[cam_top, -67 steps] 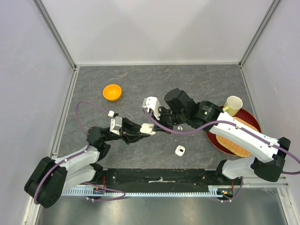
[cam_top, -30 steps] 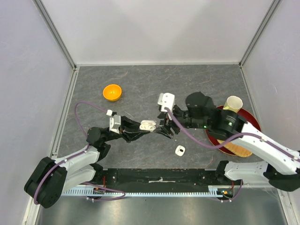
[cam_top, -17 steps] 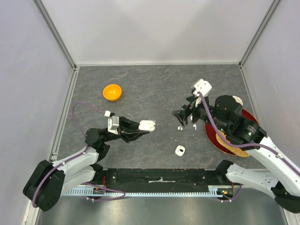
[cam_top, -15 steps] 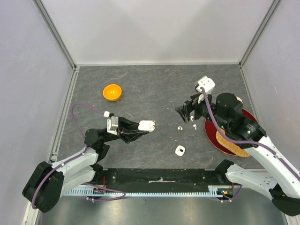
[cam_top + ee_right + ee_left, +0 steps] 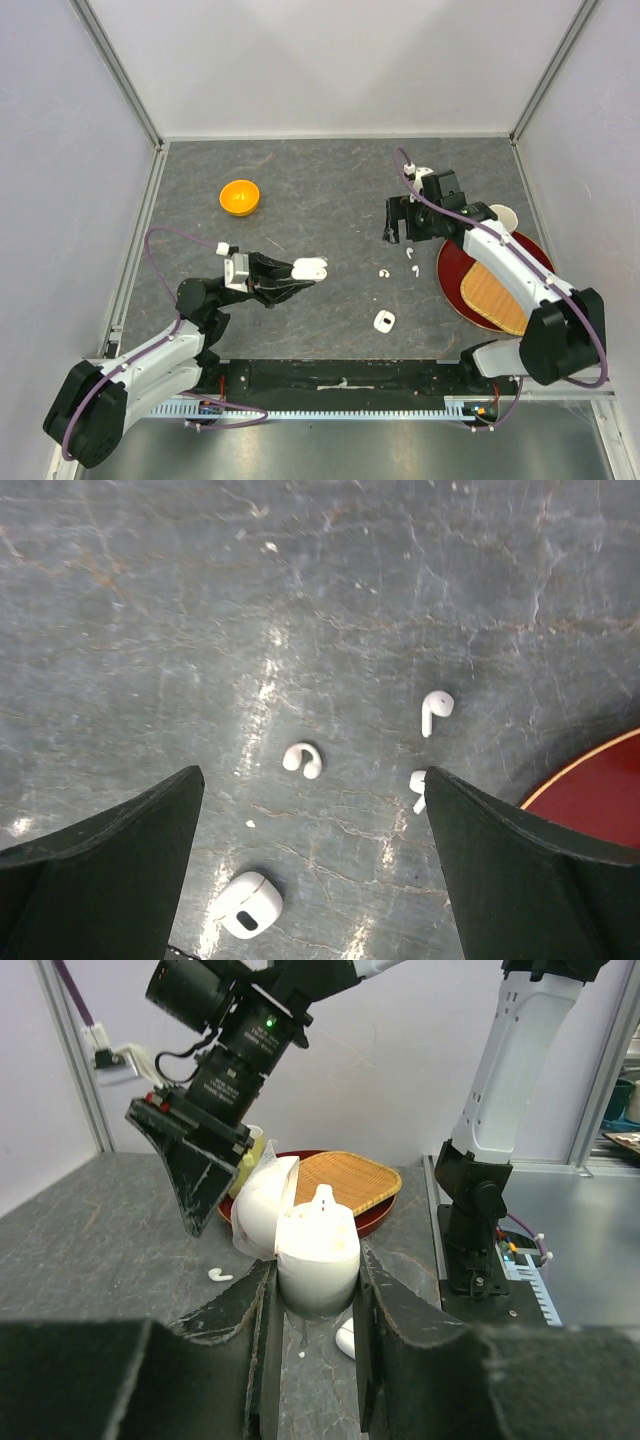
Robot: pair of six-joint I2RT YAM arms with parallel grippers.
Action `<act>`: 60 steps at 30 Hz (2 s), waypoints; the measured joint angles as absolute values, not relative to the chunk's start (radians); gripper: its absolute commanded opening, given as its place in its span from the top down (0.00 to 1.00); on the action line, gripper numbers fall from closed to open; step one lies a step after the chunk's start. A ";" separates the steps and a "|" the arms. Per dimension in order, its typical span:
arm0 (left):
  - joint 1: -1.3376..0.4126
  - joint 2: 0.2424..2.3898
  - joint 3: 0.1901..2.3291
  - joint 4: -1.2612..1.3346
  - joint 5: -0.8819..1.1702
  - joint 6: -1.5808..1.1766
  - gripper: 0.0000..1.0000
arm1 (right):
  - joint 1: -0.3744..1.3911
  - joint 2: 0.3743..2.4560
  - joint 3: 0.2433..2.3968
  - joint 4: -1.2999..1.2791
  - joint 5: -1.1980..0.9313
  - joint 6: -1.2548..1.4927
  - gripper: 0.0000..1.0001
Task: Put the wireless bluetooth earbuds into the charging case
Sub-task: Place the earbud in the charging case, then pick up the earbud from the center of the board.
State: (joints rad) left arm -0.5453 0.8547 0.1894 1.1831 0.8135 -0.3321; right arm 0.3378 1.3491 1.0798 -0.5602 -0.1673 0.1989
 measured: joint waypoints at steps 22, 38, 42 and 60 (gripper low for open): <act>-0.545 0.872 0.189 1.148 0.813 -0.318 0.98 | 0.338 1.579 0.937 -0.441 -0.190 0.290 0.57; -0.545 0.884 0.189 1.146 0.813 -0.313 0.98 | 0.338 1.610 0.876 -0.351 -0.273 0.311 0.55; -0.545 0.886 0.189 1.146 0.813 -0.313 0.98 | 0.338 1.618 0.868 -0.347 -0.284 0.312 0.55; -0.545 0.891 0.189 1.146 0.813 -0.313 0.98 | 0.338 1.618 0.854 -0.322 -0.337 0.311 0.62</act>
State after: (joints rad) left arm -0.5453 0.8906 0.1894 1.1458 0.8127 -0.3126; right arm 0.3382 1.6184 0.8536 -0.3218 -0.3370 0.3115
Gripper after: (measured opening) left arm 0.340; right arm 0.407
